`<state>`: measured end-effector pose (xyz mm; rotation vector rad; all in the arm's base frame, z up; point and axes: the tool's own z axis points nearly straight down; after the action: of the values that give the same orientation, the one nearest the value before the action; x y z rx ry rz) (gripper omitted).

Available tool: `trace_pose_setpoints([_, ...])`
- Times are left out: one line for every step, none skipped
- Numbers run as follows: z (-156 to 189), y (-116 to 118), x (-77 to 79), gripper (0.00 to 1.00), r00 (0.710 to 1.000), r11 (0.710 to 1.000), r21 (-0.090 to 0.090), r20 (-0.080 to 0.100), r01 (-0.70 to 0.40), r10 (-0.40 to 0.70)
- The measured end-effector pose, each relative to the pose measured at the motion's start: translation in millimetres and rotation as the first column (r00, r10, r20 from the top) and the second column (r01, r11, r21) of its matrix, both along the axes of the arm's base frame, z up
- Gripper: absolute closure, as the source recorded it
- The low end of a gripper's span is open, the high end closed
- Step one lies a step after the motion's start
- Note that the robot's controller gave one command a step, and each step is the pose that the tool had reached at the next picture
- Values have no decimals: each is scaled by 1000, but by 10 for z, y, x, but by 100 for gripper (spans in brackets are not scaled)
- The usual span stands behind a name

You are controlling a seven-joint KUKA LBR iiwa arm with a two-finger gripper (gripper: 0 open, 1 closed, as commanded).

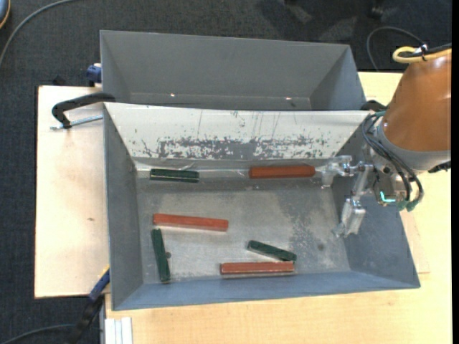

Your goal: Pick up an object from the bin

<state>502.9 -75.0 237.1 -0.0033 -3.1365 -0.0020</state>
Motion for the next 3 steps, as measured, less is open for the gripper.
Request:
trace_pose_setpoints([-1347, 250, -68, 0, 996, 996, 1, -3, 84, -84])
trace_pose_setpoints([-1678, -577, 345, 0, 1000, 1000, -5, 12, 26, -26])
trace_pose_setpoints([-981, -4, -51, 0, 997, 997, 2, 9, 82, -82])
